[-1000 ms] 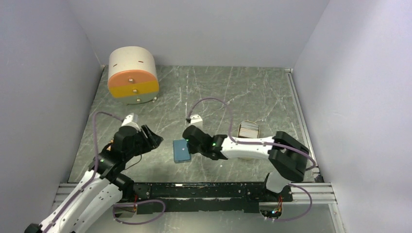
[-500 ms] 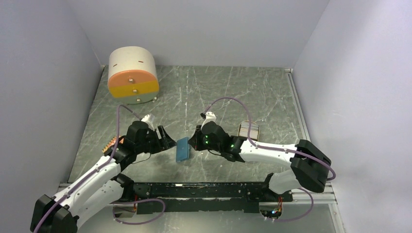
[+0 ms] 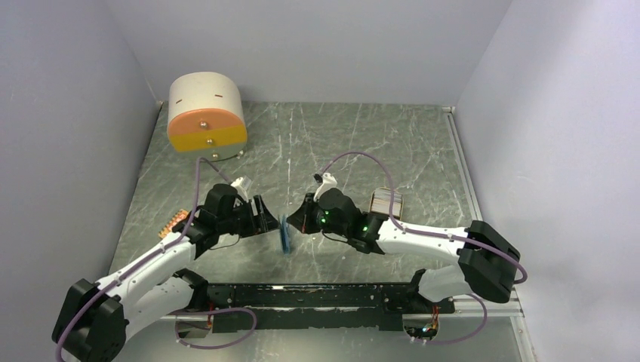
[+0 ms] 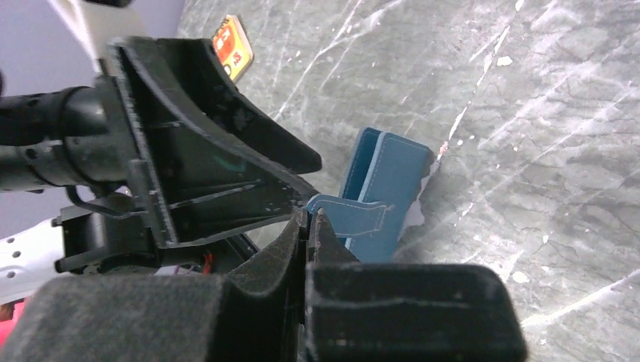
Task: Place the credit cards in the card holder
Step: Open the card holder at the center of the board.
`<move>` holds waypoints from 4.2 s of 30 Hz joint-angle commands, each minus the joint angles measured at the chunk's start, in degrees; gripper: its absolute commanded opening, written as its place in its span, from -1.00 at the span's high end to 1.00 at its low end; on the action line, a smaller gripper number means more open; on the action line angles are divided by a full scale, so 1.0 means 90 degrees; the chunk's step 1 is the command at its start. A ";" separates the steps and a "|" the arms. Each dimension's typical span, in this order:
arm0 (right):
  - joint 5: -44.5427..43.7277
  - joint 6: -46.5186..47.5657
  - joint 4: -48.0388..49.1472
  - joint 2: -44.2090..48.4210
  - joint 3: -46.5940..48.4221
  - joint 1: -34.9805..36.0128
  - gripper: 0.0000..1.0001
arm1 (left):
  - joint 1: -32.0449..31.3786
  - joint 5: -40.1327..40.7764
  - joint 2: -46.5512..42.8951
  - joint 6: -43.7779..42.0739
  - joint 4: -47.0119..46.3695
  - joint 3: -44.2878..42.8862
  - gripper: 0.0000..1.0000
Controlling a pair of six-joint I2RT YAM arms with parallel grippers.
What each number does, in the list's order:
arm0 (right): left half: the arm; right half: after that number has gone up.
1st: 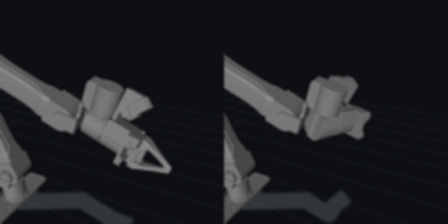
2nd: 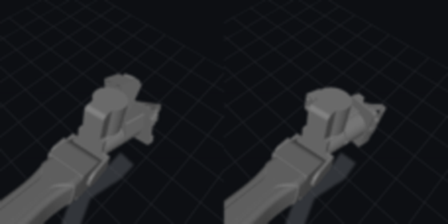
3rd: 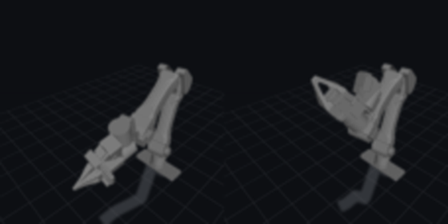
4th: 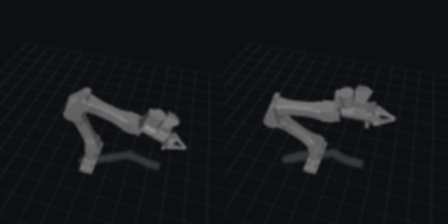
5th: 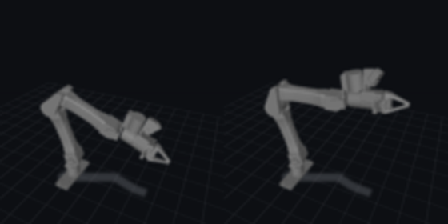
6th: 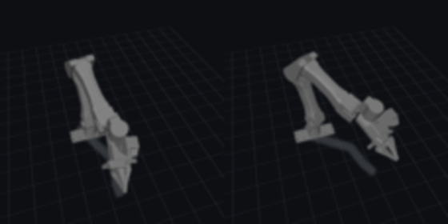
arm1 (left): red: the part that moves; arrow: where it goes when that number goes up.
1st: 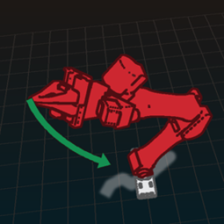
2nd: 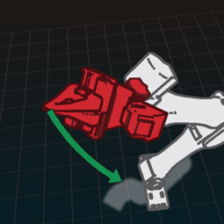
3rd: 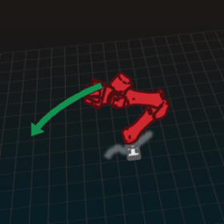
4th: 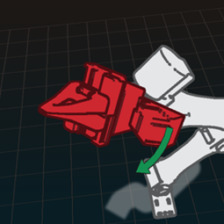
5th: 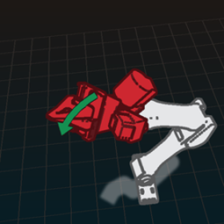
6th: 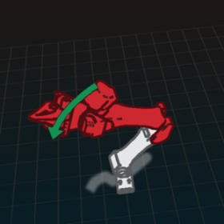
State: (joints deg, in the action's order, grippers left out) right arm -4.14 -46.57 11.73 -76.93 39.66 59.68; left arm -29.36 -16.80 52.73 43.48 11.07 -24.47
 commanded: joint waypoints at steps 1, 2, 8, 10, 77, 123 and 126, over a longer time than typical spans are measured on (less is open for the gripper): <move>-0.0079 -0.0173 0.0155 0.0198 -0.0006 -0.0037 1.00 | -0.0028 -0.0159 0.0208 -0.0229 -0.0008 -0.0152 -0.39; -0.0117 -0.0193 0.0072 0.0194 0.0028 -0.0039 1.00 | -0.0028 -0.0184 0.0214 -0.0237 -0.0046 -0.0152 -0.40; -0.0293 -0.0328 -0.0179 0.0201 -0.0096 -0.0065 1.00 | -0.0023 -0.0247 0.0271 -0.0167 -0.0417 0.0053 -0.42; -0.0288 -0.0399 -0.0132 0.0288 -0.0264 -0.0144 1.00 | -0.0023 -0.0271 0.0379 -0.0196 -0.0482 0.0101 -0.42; -0.0508 -0.0175 -0.3140 0.0654 0.0384 -0.0307 -0.03 | -0.0028 -0.0462 0.1055 -0.0877 -0.0698 0.0019 0.82; 0.0099 -0.0877 -0.0181 -0.1139 -0.0423 -0.0061 -0.54 | -0.0028 -0.0234 0.1106 -0.0516 -0.0732 0.0398 0.82; 0.0555 -0.1073 0.0647 -0.0987 -0.0801 -0.0156 -0.53 | -0.0028 -0.0252 0.1137 -0.0505 -0.0807 0.0427 0.82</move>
State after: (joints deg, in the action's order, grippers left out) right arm -4.12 -53.17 8.43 -86.50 36.14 59.27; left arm -29.39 -19.05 62.17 38.46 5.63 -21.82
